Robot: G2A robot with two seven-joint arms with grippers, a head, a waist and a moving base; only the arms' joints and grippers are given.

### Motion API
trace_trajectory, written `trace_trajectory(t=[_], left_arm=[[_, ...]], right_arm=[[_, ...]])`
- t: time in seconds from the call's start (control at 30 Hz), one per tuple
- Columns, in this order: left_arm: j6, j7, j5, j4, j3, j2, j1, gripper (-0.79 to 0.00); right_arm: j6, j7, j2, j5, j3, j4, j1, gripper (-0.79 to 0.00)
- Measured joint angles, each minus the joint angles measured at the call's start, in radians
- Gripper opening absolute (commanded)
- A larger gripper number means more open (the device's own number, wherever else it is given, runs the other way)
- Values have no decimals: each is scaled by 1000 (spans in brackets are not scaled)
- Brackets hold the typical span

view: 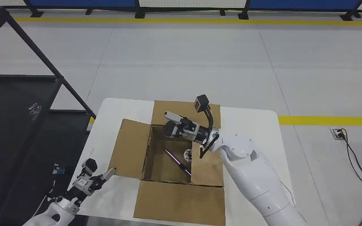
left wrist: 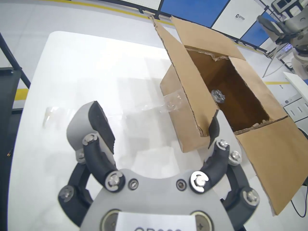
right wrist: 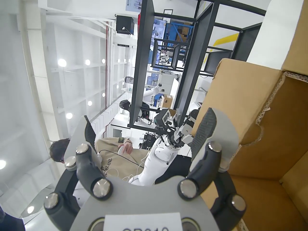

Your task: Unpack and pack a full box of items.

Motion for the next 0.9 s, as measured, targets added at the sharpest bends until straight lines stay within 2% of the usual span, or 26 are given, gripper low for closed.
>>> trace_trajectory(t=[0.23,0.9], left_arm=[[75,-45,21,46,23,-2,-35,0],[113,-141,73,109,68,0,-99,0]], right_arm=[[-11,29,11,37,49,-19,-25,0],[-2,50,18,69,82,-5,-34,0]])
